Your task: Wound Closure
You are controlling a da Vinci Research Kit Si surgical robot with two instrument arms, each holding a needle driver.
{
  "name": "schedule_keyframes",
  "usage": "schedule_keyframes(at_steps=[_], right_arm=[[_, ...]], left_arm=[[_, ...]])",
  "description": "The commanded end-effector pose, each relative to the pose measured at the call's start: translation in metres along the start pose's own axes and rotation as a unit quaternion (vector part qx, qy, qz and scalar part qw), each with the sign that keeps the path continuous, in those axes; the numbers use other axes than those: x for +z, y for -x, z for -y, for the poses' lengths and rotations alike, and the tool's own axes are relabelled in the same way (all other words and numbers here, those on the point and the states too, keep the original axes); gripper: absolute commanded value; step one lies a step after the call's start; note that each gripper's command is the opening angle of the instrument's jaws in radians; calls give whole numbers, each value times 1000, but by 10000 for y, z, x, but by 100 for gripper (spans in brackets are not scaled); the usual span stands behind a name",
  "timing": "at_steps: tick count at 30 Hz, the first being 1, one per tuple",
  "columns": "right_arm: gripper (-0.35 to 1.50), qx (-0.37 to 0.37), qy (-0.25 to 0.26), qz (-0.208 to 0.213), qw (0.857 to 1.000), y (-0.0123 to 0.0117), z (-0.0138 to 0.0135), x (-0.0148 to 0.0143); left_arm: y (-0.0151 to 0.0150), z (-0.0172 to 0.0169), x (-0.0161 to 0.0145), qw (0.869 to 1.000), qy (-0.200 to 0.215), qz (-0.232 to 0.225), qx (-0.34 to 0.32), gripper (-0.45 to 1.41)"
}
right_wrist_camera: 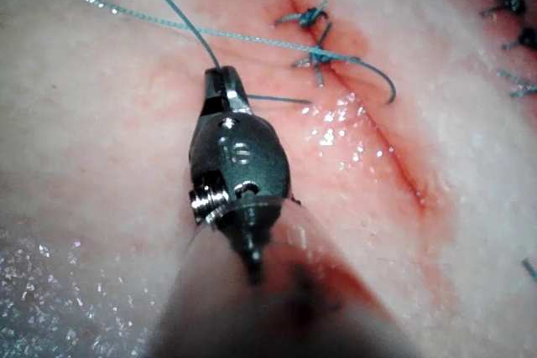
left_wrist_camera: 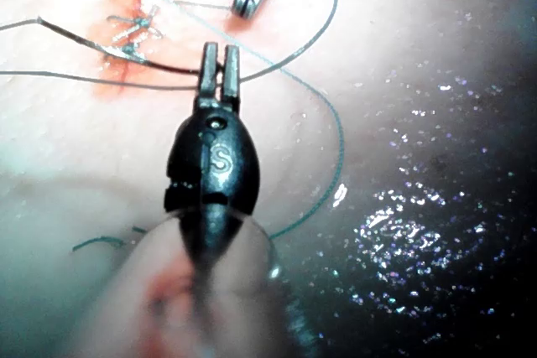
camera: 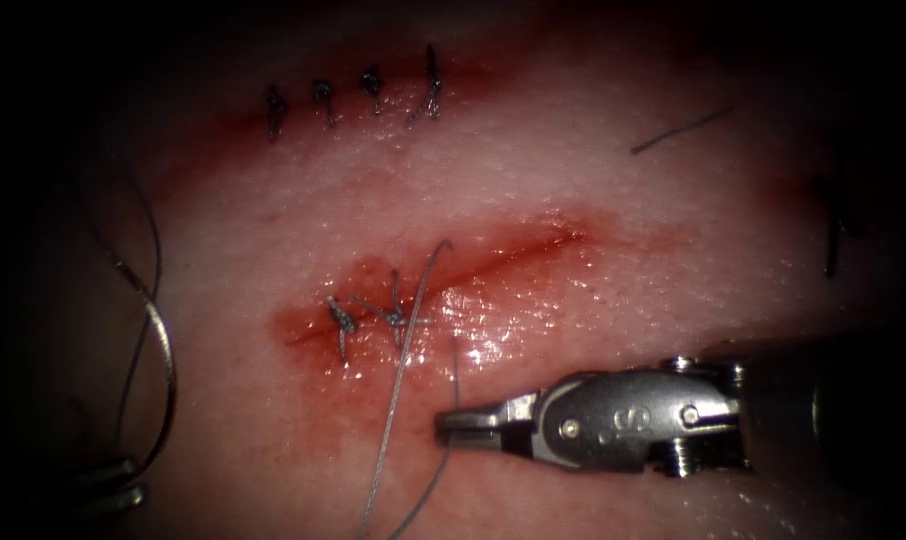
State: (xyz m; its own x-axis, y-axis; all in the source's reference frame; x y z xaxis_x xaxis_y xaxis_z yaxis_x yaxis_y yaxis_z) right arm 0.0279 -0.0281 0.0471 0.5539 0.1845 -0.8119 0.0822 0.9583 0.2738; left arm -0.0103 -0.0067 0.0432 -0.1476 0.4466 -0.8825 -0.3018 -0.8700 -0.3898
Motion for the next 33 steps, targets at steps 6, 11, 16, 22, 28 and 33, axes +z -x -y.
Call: schedule_keyframes(at_steps=[6,11,16,22,28,33], right_arm=[[-35,-21,-63,13,998,-65,94,-16],[4,-17,-81,-42,996,-94,105,-19],[108,-4,-32,-63,997,-81,71,-22],[122,0,18,-81,997,-48,14,-39],[122,-3,46,-84,995,-14,-31,-38],[137,5,50,-113,992,-21,-32,-59]], left_arm=[[9,-5,7,1000,0,4,0,-45],[9,-5,6,1000,-1,6,4,-45],[9,-5,5,1000,-1,7,4,-45],[12,-1,3,1000,-4,9,8,-45],[13,-1,3,1000,-6,10,8,-45],[13,2,-4,1000,-11,13,10,-45]])
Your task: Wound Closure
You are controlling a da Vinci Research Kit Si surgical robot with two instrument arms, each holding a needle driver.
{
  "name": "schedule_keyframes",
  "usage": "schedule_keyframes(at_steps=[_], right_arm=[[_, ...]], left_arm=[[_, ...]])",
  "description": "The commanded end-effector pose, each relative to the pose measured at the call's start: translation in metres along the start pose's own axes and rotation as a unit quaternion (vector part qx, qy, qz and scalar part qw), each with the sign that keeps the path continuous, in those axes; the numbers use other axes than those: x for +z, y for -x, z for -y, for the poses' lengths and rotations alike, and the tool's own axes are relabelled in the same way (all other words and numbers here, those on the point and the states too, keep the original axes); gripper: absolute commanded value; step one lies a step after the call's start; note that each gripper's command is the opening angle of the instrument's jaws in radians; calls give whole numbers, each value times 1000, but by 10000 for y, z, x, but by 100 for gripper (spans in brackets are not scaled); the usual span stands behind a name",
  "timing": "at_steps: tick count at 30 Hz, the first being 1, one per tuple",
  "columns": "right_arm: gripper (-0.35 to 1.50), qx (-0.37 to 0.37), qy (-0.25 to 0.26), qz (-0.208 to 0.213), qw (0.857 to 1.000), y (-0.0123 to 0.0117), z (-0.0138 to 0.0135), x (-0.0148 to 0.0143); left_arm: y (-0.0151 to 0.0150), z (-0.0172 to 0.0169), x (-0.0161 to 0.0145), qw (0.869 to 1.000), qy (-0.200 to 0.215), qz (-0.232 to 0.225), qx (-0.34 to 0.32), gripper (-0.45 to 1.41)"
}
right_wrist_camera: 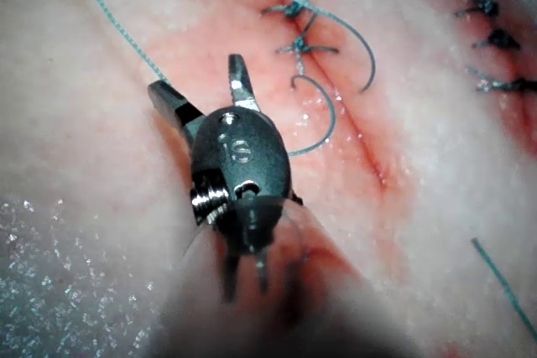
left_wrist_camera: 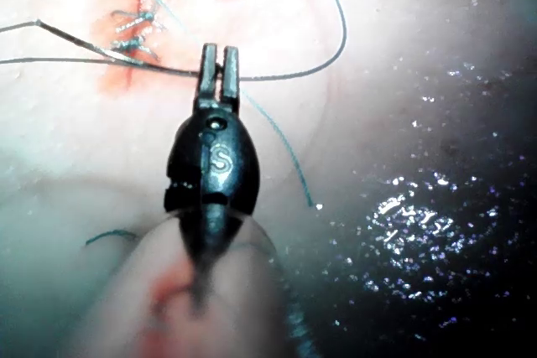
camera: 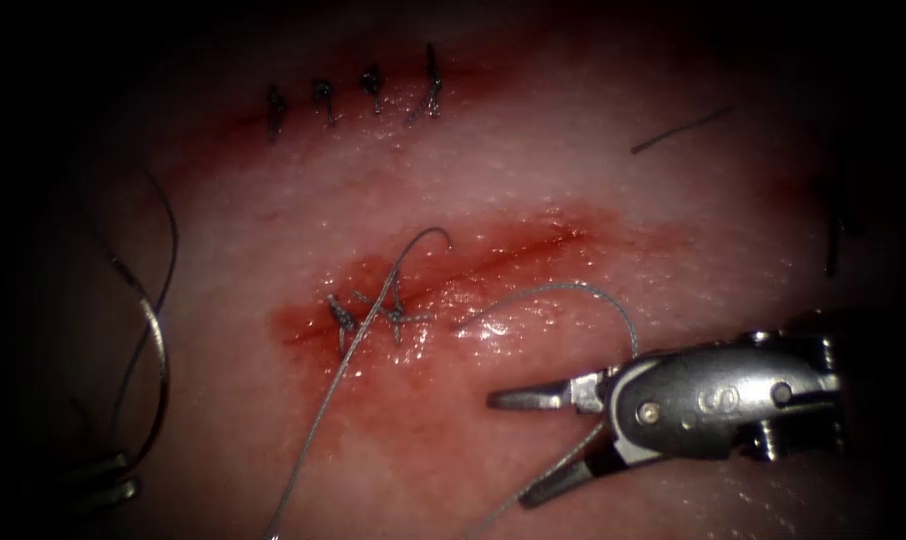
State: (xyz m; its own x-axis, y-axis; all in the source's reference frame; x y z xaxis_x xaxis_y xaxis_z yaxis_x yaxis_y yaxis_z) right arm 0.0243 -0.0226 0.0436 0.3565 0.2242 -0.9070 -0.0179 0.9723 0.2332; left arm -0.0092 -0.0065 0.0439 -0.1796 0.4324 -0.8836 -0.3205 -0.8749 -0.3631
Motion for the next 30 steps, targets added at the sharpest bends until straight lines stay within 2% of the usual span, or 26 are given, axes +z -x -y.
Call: schedule_keyframes(at_steps=[1,7,8,9,13,15,16,18,19,21,22,23,24,25,27,28,29,30], right_arm=[[137,3,-8,-2,1000,-7,11,-6],[133,-16,5,12,1000,-34,17,-71],[133,-20,8,14,1000,-35,16,-81],[132,-16,17,17,1000,-34,14,-110],[132,-13,31,17,999,-26,8,-130],[133,-7,48,20,999,-18,-4,-139],[137,-8,69,23,997,-9,-12,-129],[137,-8,70,20,997,-6,-15,-122],[135,-10,74,11,997,5,-20,-100],[135,-15,73,5,997,15,-23,-77],[133,-16,75,-2,997,27,-28,-49],[133,-13,73,-2,997,32,-29,-37],[133,-13,73,-2,997,32,-29,-37],[132,-11,67,-1,998,43,-32,-10],[132,-8,63,1,998,47,-33,1],[128,-14,52,14,998,59,-38,36],[128,-14,52,14,998,59,-38,36],[127,-13,50,19,999,65,-42,59]], left_arm=[[5,-5,3,1000,-1,1,2,-45],[-7,16,-28,999,-24,20,23,-45],[-10,20,-35,999,-34,27,32,-45],[-20,35,-61,995,-68,51,58,-45],[-25,46,-81,993,-86,50,65,-45],[-26,52,-91,992,-99,52,62,-45],[-24,51,-88,992,-99,49,63,-45],[-23,50,-85,992,-97,46,64,-45],[-21,45,-76,993,-94,40,66,-45],[-18,40,-67,993,-90,36,68,-45],[-14,35,-57,993,-85,38,72,-45],[-13,33,-54,993,-83,40,74,-45],[-13,33,-54,993,-83,40,74,-45],[-8,30,-47,993,-79,41,77,-45],[-7,29,-45,993,-77,41,81,-45],[0,28,-39,993,-73,44,80,-45],[0,28,-39,993,-73,44,80,-45],[5,27,-34,994,-70,45,77,-45]])
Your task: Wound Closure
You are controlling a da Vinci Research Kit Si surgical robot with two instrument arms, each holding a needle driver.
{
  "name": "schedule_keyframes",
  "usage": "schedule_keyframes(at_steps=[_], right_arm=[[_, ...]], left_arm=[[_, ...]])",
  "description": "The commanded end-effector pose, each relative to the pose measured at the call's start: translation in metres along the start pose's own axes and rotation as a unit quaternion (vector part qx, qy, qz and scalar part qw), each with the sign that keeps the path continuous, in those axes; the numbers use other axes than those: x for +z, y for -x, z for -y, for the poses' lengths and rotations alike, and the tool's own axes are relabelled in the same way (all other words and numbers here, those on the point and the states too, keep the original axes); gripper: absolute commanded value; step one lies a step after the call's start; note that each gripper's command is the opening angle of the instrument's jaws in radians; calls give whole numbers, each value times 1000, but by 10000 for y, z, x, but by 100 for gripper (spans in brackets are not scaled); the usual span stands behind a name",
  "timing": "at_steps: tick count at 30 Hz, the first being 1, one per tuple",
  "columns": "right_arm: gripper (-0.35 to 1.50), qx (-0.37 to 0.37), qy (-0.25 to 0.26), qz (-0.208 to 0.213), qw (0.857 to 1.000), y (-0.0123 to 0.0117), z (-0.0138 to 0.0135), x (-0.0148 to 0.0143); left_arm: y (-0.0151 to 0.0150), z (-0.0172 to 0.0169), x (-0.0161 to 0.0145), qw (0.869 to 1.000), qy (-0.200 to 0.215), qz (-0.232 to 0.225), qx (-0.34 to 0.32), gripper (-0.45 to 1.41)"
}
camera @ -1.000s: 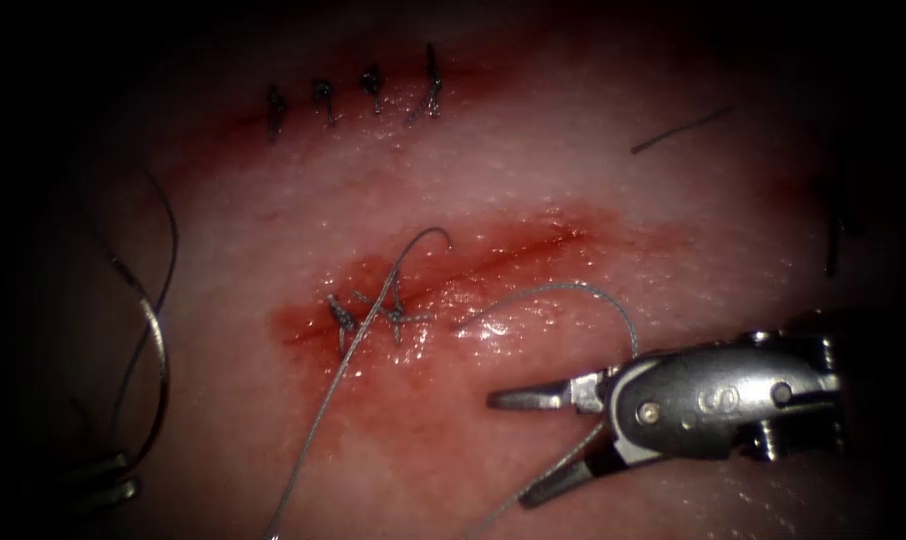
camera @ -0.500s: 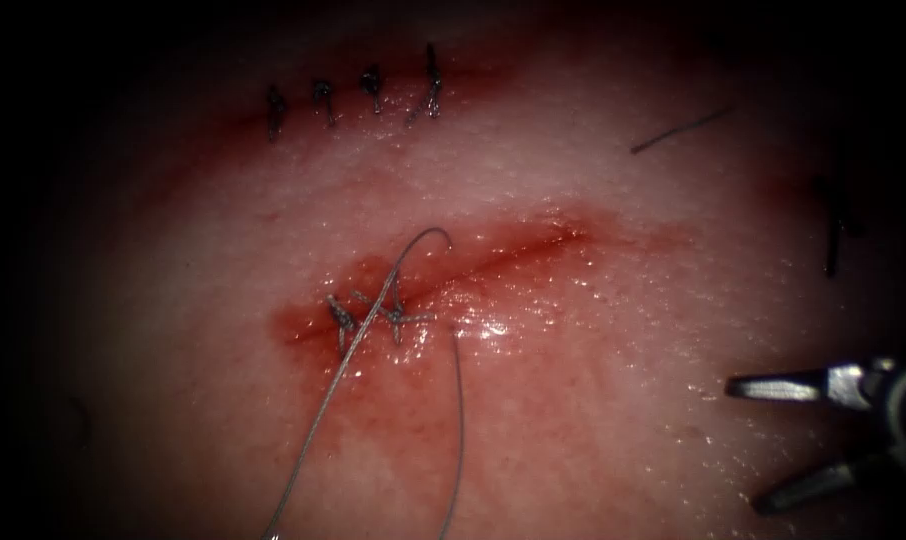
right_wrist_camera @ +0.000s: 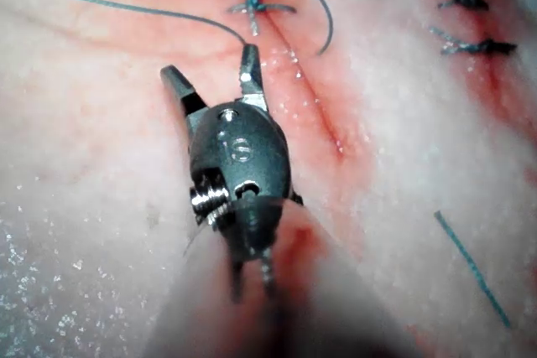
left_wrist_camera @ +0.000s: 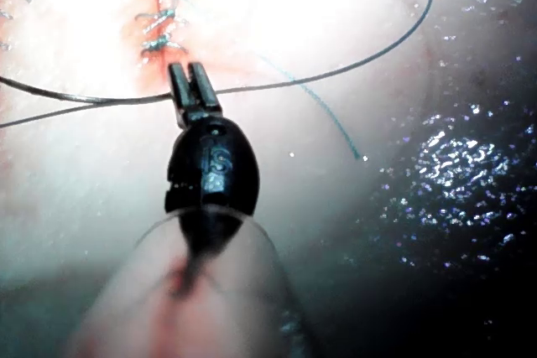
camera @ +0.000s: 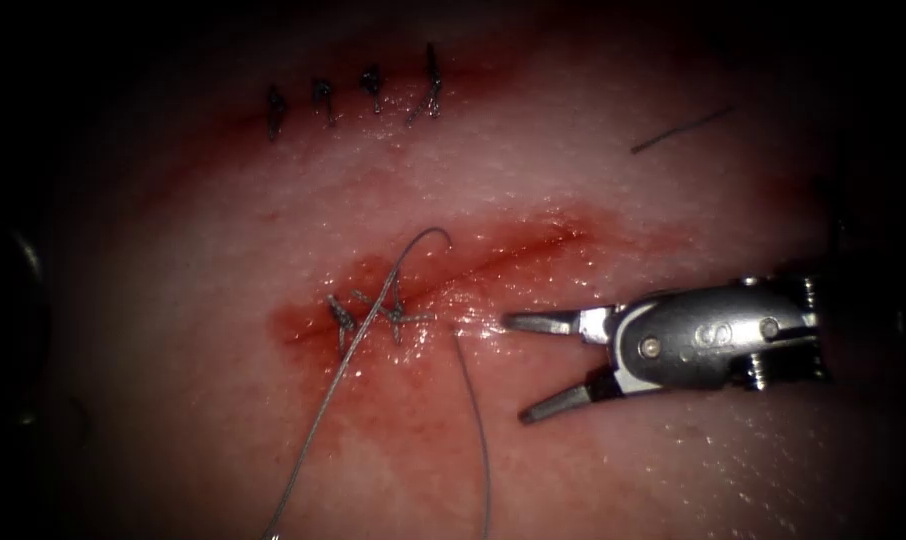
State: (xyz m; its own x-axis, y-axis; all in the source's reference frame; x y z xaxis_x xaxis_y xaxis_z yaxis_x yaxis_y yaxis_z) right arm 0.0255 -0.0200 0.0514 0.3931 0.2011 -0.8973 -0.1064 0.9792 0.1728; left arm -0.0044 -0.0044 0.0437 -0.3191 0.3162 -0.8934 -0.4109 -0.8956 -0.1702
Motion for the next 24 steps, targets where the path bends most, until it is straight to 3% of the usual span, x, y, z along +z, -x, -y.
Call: schedule_keyframes(at_steps=[1,4,7,10,19,20,21,22,24], right_arm=[[123,3,-7,3,1000,7,2,41],[118,4,-7,8,1000,16,1,63],[115,4,-7,11,1000,21,2,66],[80,10,-11,11,1000,27,2,61],[71,14,-11,12,1000,21,-1,55],[63,14,-11,12,1000,21,-1,54],[-3,13,-11,11,1000,22,0,53],[-35,11,-20,8,1000,24,3,52],[-35,10,-22,12,1000,24,4,52]], left_arm=[[7,-10,9,1000,5,1,-2,-45],[8,-15,14,1000,10,1,-3,-45],[7,-16,15,1000,10,2,-4,-45],[7,-16,14,1000,11,1,-4,-45],[6,-17,15,1000,10,1,-4,-45],[6,-17,15,1000,10,1,-4,-45],[6,-17,15,1000,10,1,-4,-45],[6,-18,16,1000,12,2,-4,-45],[6,-18,16,1000,12,2,-4,-45]])
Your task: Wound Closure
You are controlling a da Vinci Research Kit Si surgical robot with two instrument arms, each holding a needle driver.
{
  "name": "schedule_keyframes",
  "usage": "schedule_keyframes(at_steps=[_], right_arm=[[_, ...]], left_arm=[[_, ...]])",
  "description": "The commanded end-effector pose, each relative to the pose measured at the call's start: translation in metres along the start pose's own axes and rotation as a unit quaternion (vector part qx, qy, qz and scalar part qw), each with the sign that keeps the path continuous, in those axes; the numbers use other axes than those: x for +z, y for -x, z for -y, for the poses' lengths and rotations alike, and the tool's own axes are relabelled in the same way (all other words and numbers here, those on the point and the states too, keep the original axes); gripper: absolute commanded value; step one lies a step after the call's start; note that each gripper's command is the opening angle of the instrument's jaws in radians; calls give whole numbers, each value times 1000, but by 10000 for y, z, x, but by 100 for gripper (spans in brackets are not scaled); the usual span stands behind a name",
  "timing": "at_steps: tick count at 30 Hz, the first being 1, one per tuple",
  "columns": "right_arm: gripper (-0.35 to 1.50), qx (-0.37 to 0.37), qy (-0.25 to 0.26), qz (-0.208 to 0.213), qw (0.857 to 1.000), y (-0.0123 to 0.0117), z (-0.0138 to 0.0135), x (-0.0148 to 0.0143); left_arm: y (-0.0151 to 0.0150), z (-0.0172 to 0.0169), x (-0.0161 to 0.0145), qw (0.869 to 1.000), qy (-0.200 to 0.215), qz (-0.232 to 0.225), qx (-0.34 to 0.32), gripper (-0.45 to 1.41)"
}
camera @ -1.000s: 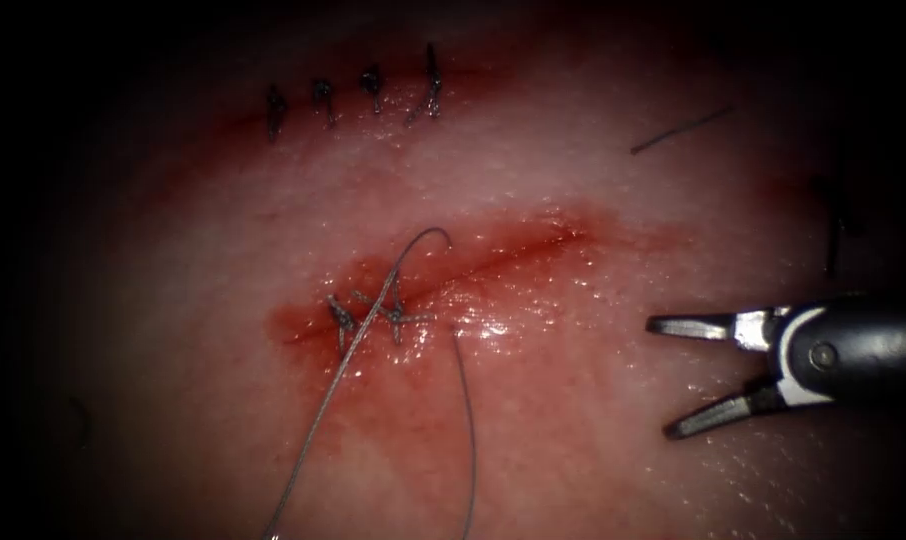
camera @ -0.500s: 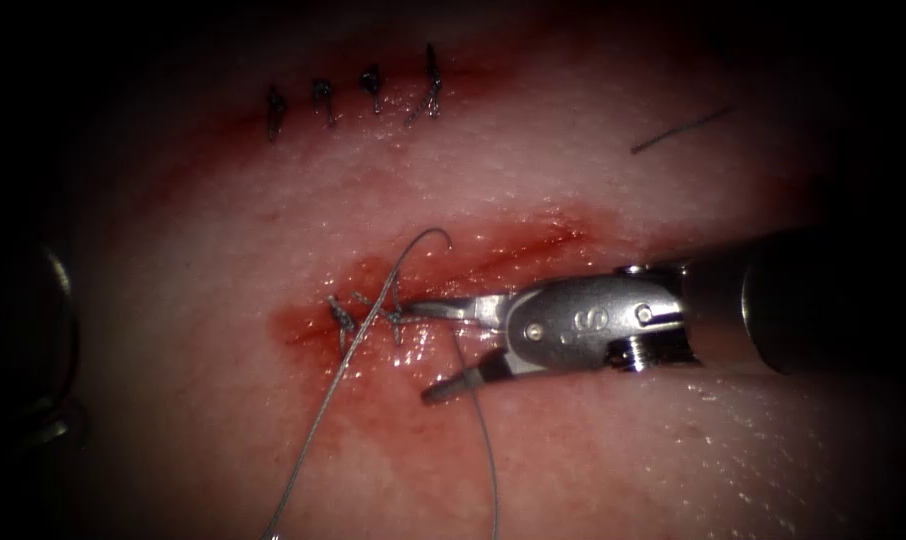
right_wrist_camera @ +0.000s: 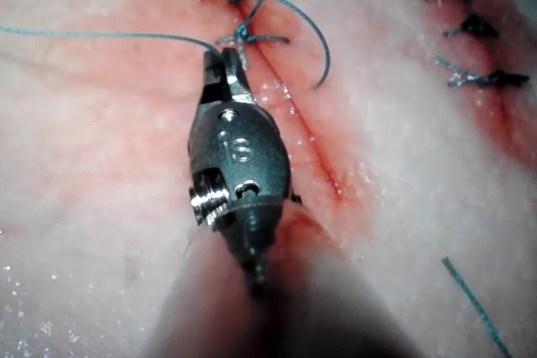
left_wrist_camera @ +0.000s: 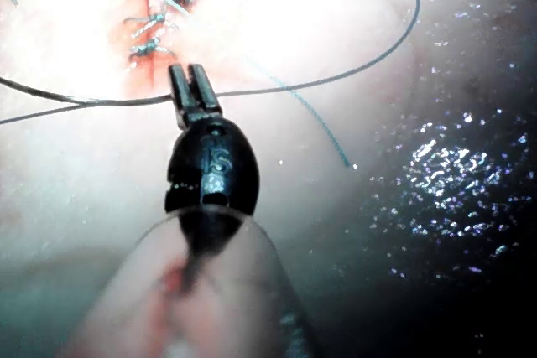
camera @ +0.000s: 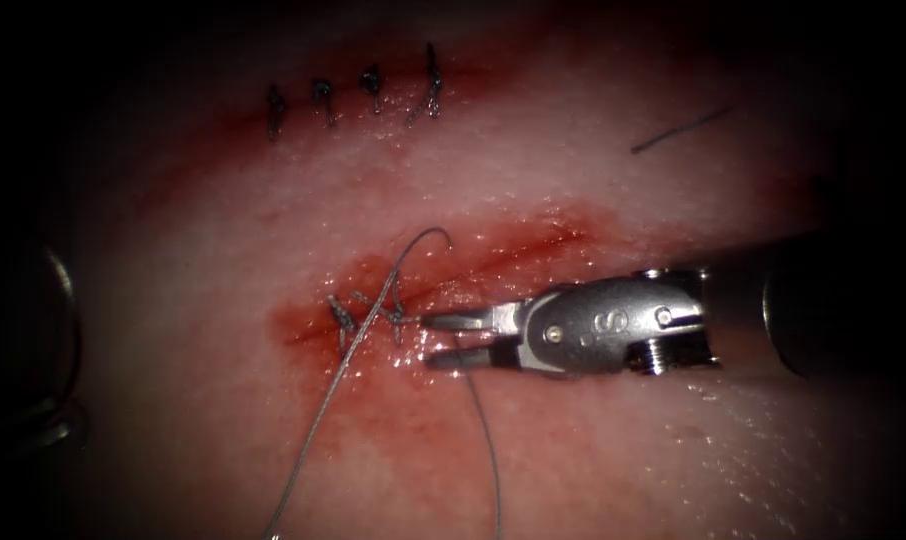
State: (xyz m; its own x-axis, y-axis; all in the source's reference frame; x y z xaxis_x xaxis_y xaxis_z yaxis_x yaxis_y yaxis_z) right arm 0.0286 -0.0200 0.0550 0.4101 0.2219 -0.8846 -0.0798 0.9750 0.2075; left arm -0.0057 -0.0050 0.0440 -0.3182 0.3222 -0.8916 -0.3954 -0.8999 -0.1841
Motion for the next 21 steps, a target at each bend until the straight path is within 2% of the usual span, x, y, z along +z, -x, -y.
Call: schedule_keyframes(at_steps=[1,3,6,7,9,10,12,13,14,15,21], right_arm=[[-35,-2,-9,6,1000,6,8,11],[-35,-5,-21,14,1000,7,14,10],[-35,-9,-48,19,999,-1,36,-1],[-35,-14,-78,24,997,-14,64,-12],[-35,-16,-85,22,996,-17,73,-15],[-35,-22,-104,18,994,-27,95,-22],[-35,-24,-122,25,992,-35,114,-29],[-35,-30,-142,30,989,-47,133,-37],[-35,-30,-142,30,989,-47,133,-37],[-35,-33,-156,32,987,-61,148,-46],[-35,-49,-234,47,970,-105,197,-71]], left_arm=[[5,-8,7,1000,2,0,-1,-45],[5,-9,8,1000,3,-1,-1,-45],[4,-10,9,1000,4,0,-1,-45],[4,-11,10,1000,3,0,-1,-45],[4,-11,10,1000,4,-1,0,-45],[4,-12,11,1000,4,0,0,-45],[5,-13,12,1000,6,1,1,-45],[5,-14,13,1000,6,0,1,-45],[5,-14,13,1000,6,0,1,-45],[5,-14,13,1000,6,0,1,-45],[5,-14,13,1000,7,0,1,-45]])
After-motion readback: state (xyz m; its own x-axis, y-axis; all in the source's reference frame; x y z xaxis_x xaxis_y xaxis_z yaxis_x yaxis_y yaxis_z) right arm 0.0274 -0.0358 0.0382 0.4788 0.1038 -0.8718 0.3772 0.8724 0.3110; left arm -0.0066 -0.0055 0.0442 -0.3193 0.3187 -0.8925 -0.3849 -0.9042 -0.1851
